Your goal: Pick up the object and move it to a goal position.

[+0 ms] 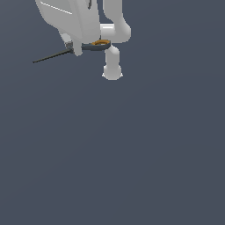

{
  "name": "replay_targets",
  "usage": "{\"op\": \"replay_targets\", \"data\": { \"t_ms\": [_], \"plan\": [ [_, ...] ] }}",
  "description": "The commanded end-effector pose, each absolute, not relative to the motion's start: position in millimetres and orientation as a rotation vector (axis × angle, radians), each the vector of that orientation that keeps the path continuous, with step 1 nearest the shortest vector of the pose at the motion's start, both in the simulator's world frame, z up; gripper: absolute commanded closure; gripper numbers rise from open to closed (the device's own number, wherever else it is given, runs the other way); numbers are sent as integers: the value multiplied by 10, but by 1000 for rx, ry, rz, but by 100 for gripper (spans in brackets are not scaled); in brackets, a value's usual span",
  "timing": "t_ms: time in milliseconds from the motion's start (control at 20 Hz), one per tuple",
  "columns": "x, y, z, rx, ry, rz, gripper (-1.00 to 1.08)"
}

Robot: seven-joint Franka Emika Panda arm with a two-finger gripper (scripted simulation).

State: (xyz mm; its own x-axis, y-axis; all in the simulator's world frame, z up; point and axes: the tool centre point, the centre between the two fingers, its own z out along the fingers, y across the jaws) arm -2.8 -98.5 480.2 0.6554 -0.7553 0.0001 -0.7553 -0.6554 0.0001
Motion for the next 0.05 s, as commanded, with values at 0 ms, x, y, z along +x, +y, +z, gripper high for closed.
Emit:
{"op": "replay_targets", "data": {
  "t_ms": [0],
  "plan": [
    [-28,-986,4819,2858,-1304,0,108]
  ]
}}
